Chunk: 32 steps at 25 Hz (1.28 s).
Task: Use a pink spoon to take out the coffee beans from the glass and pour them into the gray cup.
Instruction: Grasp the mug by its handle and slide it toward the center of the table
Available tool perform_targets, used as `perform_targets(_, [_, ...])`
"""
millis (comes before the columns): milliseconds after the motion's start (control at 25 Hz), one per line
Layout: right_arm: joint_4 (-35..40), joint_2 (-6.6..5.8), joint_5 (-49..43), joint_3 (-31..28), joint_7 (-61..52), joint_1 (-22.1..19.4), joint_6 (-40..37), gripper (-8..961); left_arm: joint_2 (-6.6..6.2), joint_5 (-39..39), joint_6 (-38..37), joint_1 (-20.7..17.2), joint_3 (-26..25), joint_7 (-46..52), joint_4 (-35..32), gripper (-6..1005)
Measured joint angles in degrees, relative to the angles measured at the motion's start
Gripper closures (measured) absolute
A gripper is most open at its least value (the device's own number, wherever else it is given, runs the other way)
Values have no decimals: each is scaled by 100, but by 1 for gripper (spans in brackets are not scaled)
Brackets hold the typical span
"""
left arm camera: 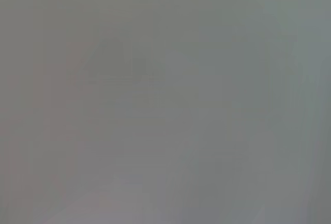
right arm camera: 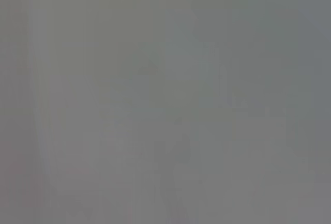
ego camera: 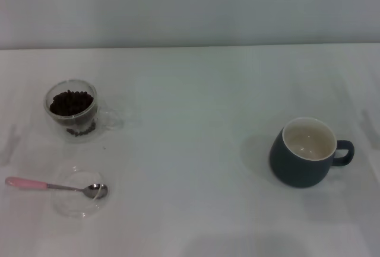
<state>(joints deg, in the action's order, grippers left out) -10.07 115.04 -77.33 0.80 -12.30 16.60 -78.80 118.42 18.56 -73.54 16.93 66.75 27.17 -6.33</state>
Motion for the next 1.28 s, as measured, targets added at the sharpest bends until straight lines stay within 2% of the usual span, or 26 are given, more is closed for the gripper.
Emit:
perform_targets(160, [93, 0, -79, -35, 0, 98, 39, 82, 15, 141, -1, 12, 63, 11, 5, 108])
perform_targets(360, [161, 0, -94, -59, 0, 203, 69, 82, 33, 266, -23, -214, 67, 119, 21, 108])
perform_targets(600, [181, 0, -94, 14, -64, 139, 18, 83, 41, 237, -167, -331, 46, 235, 0, 109])
perform_targets(1000, [151, -5, -111, 678, -303, -655, -668, 83, 35, 208, -166, -283, 20, 236, 9, 108])
perform_targets(1280, [92, 11, -116, 1532, -294, -1078, -914, 82, 40, 208, -151, -216, 23, 214, 25, 108])
